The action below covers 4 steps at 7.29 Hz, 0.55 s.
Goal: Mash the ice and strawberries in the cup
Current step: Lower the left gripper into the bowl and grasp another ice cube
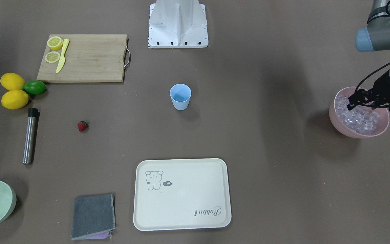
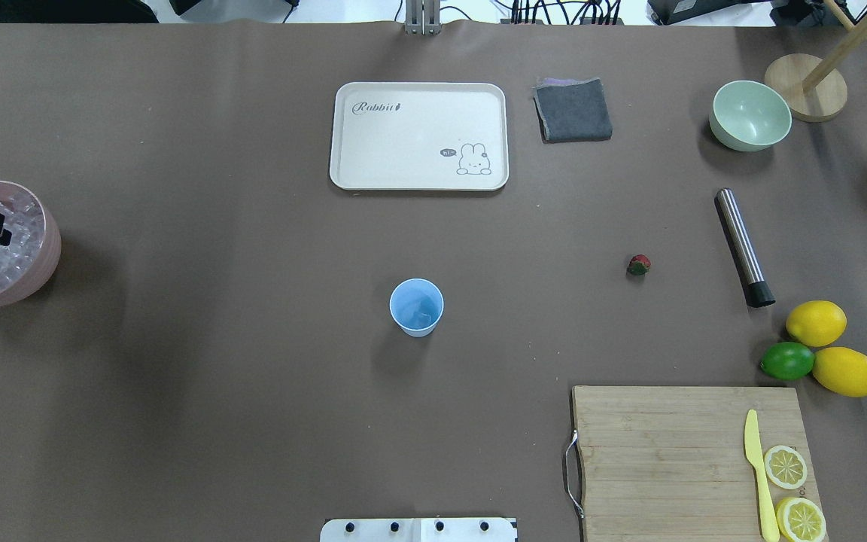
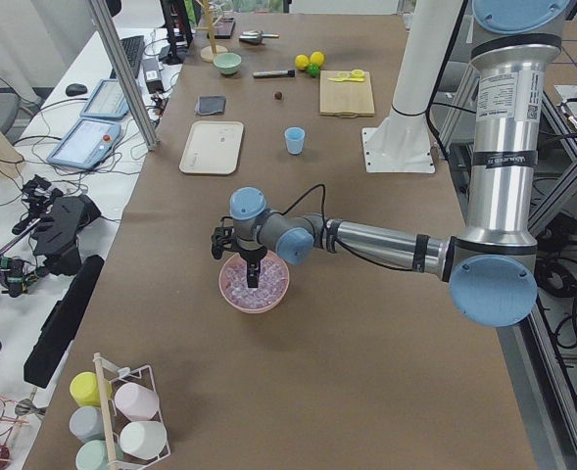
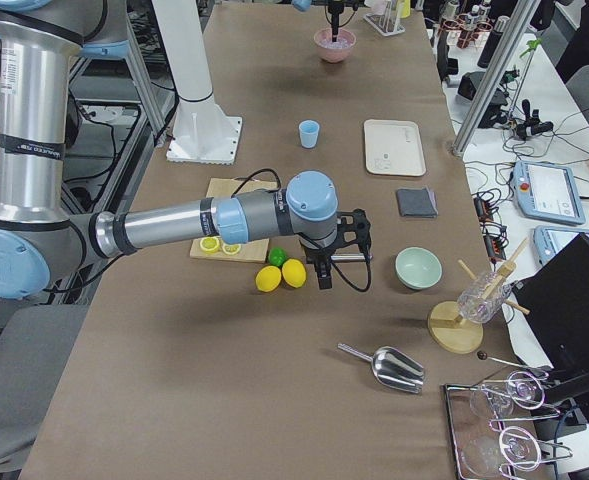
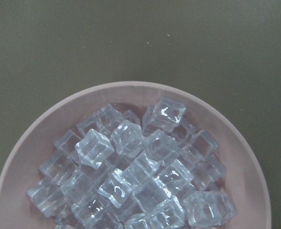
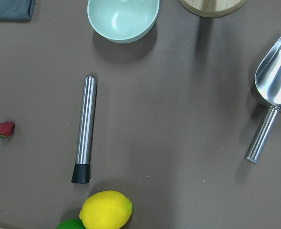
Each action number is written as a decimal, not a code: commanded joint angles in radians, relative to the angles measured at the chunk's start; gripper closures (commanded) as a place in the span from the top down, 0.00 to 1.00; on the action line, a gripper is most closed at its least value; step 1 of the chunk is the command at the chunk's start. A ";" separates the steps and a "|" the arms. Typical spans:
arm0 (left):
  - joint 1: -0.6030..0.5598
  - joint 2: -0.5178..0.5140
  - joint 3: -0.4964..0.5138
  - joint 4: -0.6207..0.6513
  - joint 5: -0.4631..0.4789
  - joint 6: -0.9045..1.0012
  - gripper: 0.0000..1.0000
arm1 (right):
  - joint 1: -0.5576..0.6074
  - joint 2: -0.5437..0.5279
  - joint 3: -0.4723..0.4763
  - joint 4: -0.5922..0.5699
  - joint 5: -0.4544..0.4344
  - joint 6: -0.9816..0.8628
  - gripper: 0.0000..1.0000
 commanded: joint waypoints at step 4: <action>0.010 -0.034 0.069 -0.048 0.003 -0.037 0.96 | 0.000 -0.002 0.001 0.000 0.000 0.000 1.00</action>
